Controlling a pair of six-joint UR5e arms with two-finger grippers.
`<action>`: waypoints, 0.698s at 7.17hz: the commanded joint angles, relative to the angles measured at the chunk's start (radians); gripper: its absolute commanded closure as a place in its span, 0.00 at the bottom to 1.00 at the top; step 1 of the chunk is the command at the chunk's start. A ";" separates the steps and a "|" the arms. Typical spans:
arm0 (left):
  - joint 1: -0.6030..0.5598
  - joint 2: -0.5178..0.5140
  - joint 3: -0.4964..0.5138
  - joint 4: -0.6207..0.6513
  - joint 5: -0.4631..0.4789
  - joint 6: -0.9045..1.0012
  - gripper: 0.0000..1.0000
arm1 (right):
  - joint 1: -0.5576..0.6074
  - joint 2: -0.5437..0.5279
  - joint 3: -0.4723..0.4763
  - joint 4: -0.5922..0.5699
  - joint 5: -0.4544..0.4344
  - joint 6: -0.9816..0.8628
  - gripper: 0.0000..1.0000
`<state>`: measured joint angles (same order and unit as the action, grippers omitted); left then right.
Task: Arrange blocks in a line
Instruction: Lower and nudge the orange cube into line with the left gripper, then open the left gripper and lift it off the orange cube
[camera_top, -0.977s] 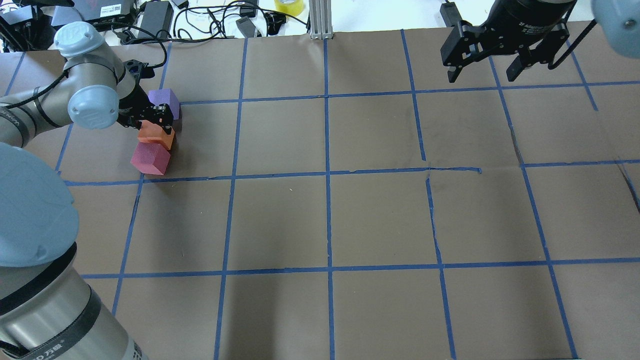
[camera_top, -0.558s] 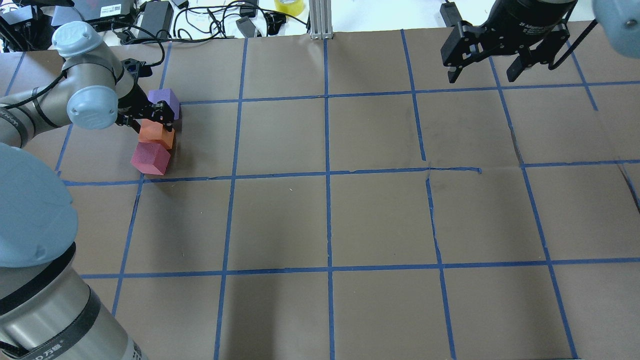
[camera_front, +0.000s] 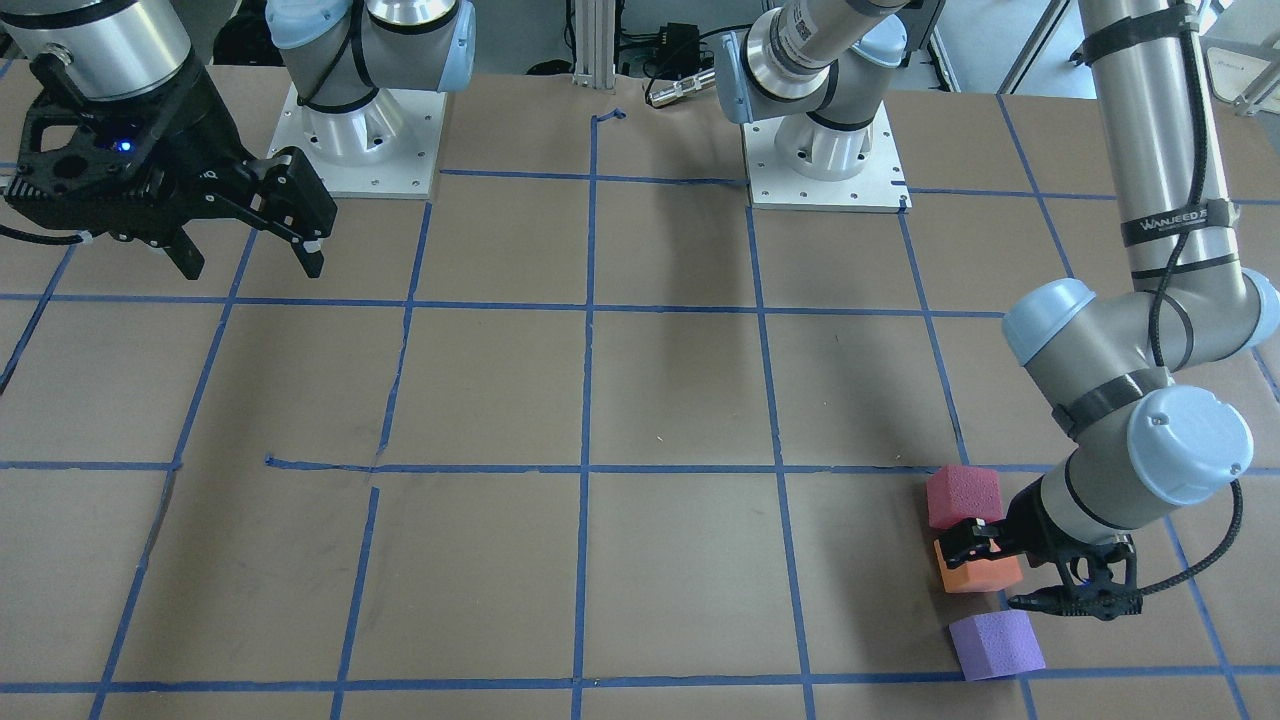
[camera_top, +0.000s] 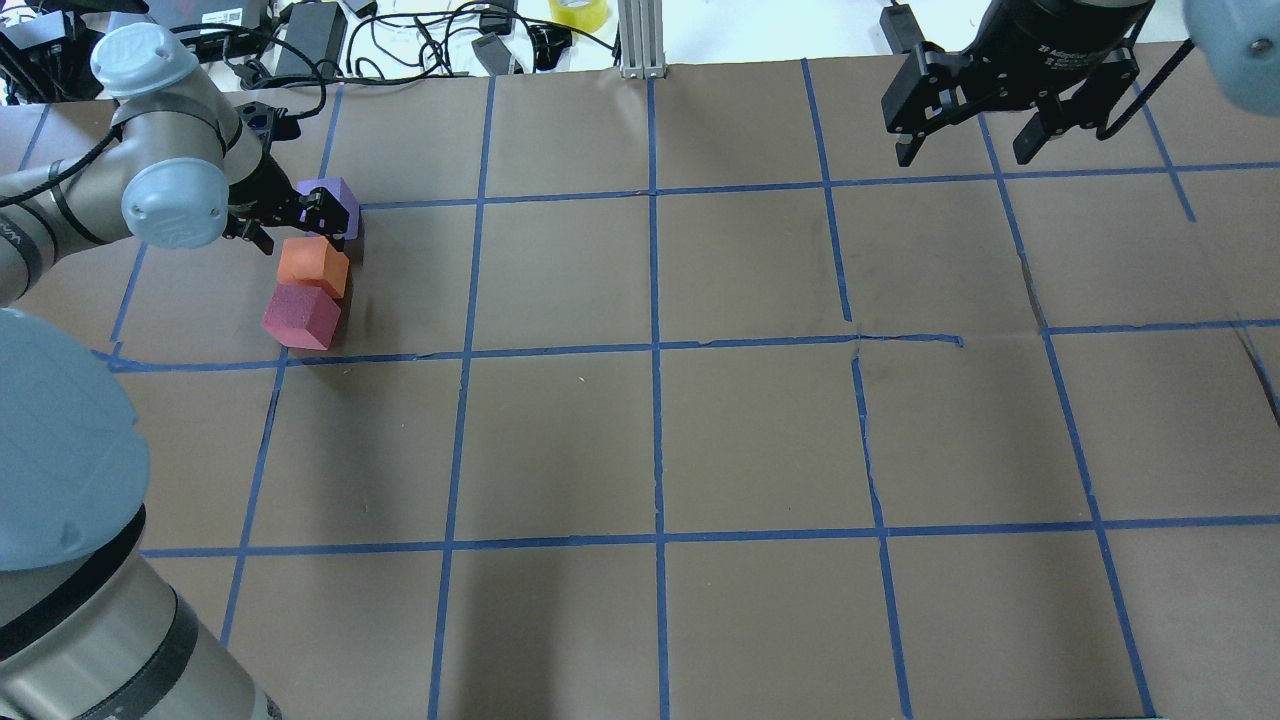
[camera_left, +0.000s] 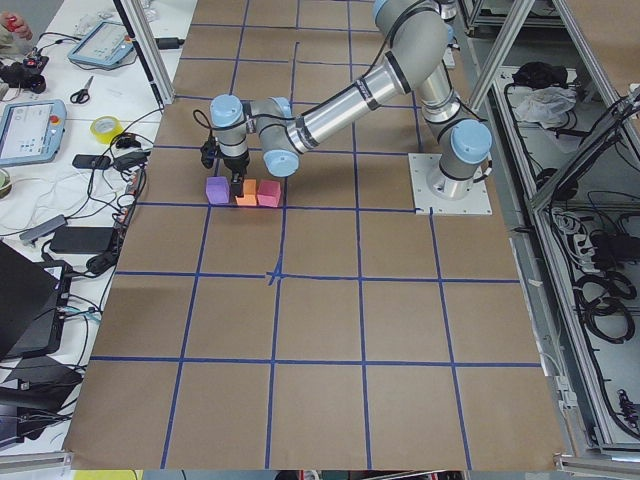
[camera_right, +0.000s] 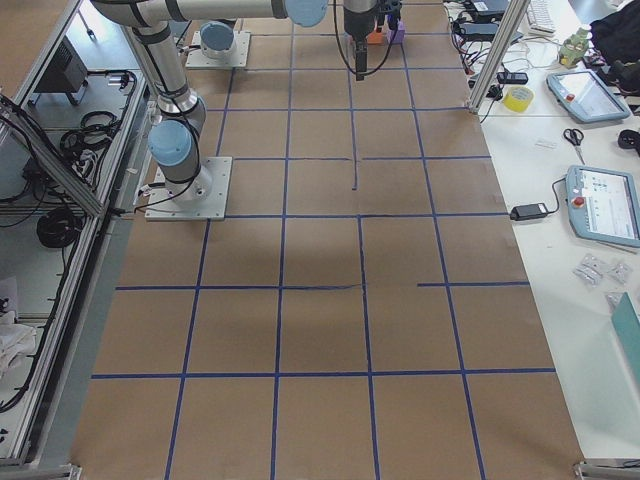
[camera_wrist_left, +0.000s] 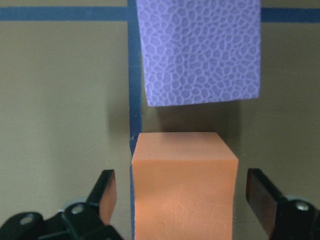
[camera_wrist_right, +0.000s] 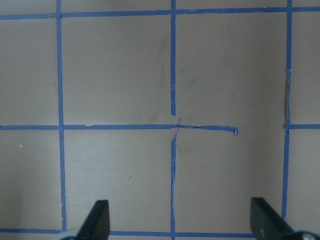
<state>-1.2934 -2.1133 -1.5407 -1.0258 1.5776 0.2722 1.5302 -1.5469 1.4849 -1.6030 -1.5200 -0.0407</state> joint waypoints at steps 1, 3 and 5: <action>-0.021 0.102 0.008 -0.156 0.002 -0.001 0.00 | 0.001 0.001 0.000 0.000 0.000 0.001 0.00; -0.067 0.209 0.014 -0.230 0.010 -0.001 0.00 | -0.001 0.001 0.002 -0.002 0.000 0.001 0.00; -0.151 0.303 0.014 -0.290 0.022 -0.005 0.00 | 0.001 0.002 0.002 -0.005 0.000 -0.001 0.00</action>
<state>-1.3999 -1.8642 -1.5262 -1.2897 1.5916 0.2684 1.5305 -1.5459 1.4856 -1.6065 -1.5202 -0.0402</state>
